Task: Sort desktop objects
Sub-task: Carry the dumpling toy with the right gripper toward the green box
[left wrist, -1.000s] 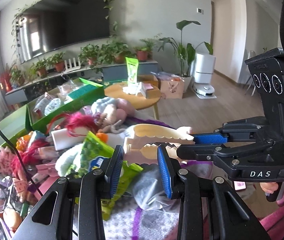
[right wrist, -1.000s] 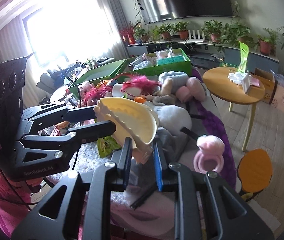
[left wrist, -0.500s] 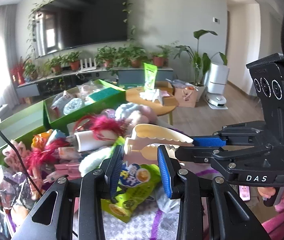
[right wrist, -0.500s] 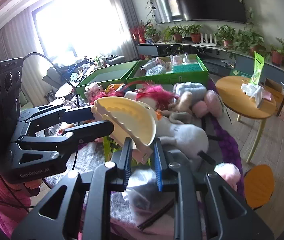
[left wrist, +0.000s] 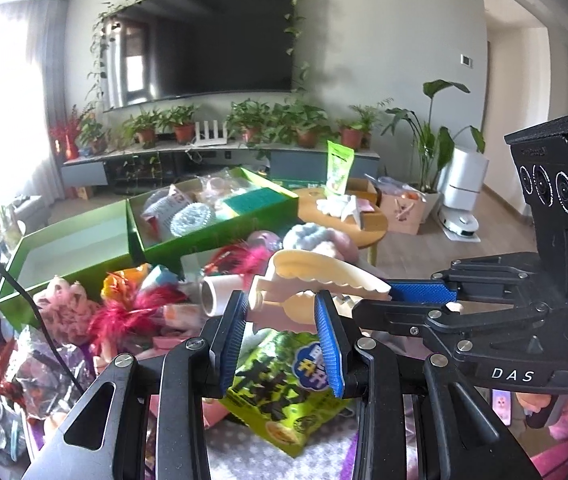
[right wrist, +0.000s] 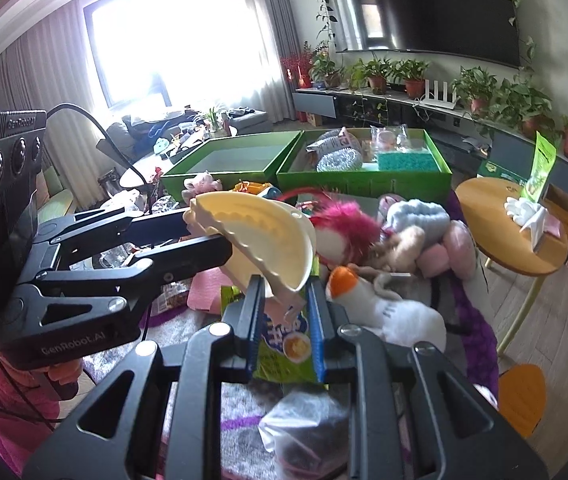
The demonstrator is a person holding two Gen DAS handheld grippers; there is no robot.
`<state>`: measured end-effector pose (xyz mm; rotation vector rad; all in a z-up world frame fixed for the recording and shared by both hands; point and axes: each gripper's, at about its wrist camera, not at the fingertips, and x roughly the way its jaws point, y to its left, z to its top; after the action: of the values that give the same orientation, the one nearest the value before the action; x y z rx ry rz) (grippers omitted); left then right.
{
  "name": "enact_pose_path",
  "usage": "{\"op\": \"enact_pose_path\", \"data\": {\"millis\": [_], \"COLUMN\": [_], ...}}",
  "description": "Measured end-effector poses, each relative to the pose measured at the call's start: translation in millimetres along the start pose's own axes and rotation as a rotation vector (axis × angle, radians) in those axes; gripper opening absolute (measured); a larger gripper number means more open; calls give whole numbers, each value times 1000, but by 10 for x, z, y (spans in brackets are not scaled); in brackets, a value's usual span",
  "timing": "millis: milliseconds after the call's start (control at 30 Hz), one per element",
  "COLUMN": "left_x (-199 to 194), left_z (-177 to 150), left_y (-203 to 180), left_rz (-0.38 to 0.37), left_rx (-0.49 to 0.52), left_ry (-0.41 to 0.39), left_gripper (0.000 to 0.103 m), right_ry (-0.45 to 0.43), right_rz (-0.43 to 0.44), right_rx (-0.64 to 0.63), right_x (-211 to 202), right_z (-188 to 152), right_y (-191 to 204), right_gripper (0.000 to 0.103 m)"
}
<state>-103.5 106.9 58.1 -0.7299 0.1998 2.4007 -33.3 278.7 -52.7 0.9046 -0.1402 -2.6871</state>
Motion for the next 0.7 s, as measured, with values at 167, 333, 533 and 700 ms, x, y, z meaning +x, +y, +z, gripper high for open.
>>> {"op": "enact_pose_path", "data": {"millis": [167,333,533,700], "left_x": [14,55,106,139], "left_z": [57,142,252,350], "left_y": [107,210,346,417], "left_rz": [18,40,50,66], "left_rx": [-15,-22,-42,-40], "left_ry": [-9,-13,-19,-33], "left_gripper": [35,35,35,35], "right_ry": [-6,-7,-13,-23], "right_rz": [5,6,4,3], "right_rx": [-12,-25,-42,-56], "right_x": [69,167,275,327], "right_z": [105,232,393,509], "right_y": [29,49,64,70], "right_gripper": [21,21,21,21]}}
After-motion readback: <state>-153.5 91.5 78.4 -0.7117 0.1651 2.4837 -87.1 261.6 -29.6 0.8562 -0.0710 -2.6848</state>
